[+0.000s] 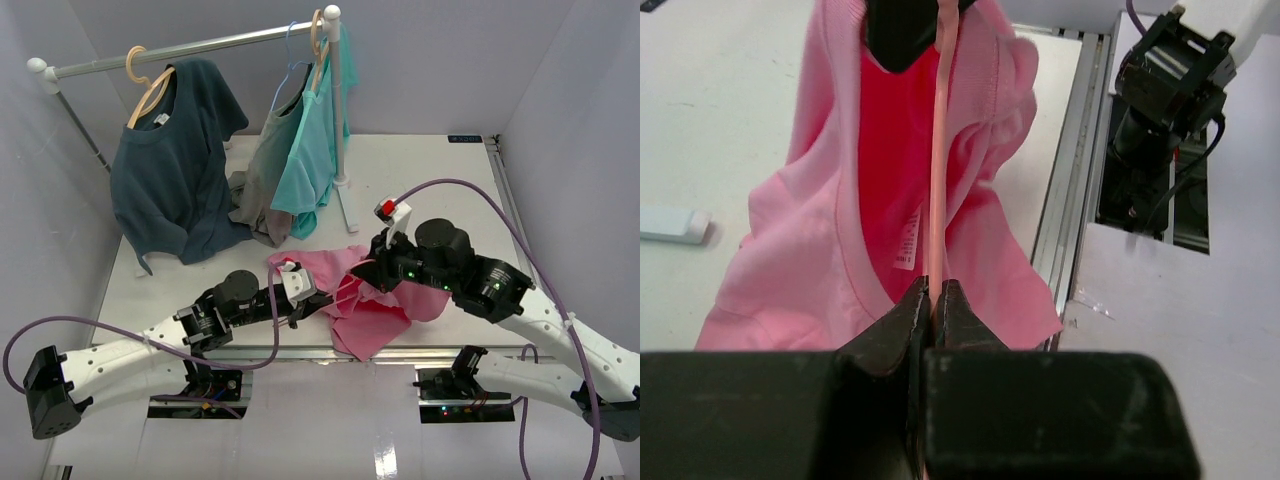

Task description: Place the t-shirt on the hanger

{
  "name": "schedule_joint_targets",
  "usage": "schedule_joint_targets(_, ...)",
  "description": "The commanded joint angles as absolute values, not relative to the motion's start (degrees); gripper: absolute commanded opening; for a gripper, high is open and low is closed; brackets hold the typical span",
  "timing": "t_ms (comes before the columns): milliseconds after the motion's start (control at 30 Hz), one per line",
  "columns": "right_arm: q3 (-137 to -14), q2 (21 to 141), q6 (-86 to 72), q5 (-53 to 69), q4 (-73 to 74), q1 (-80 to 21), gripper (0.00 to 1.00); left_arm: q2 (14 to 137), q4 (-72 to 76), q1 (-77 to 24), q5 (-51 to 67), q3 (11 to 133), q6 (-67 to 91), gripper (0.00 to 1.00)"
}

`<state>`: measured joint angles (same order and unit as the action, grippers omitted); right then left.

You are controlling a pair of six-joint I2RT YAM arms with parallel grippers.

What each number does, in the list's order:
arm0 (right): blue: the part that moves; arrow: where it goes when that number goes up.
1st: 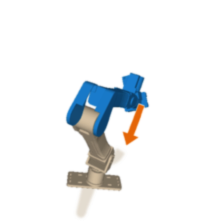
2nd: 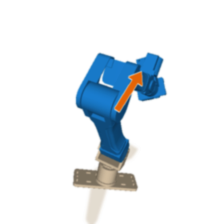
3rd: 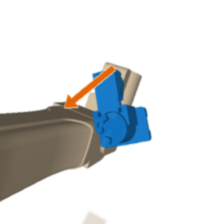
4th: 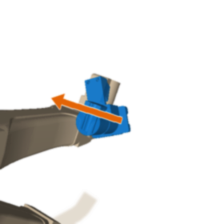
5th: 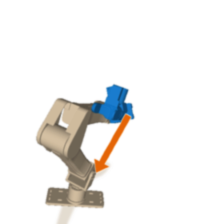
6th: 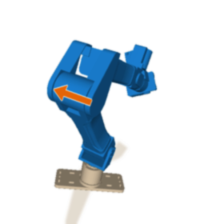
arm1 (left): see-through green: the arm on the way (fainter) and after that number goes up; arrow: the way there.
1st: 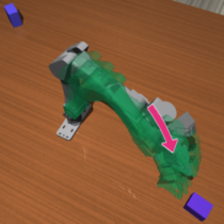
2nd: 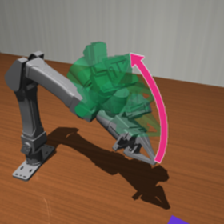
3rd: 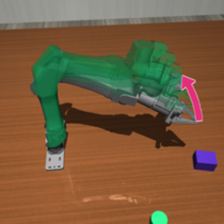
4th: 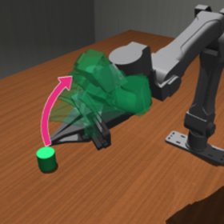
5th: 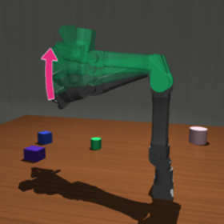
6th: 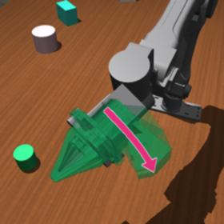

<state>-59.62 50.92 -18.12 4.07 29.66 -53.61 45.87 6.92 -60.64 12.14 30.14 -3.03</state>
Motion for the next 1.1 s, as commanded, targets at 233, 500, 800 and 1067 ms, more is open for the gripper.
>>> schedule_joint_targets(233,-62.57,48.81,-19.76,-14.52,30.71,-61.79,0.38,38.49,19.74,-60.73,11.83,24.06,-1.24,0.00)
schedule_joint_targets(500,-64.78,47.73,-17.58,-11.34,32.08,-61.79,0.54,37.97,27.16,-60.73,10.63,19.42,1.32,0.00)
schedule_joint_targets(800,-64.44,43.00,-5.07,-7.21,28.88,-61.84,0.69,34.68,32.18,-60.73,9.03,14.44,2.65,0.00)
schedule_joint_targets(1067,-58.31,39.40,14.59,4.11,24.74,-61.79,0.69,30.19,28.06,-60.73,10.05,14.50,3.58,0.00)
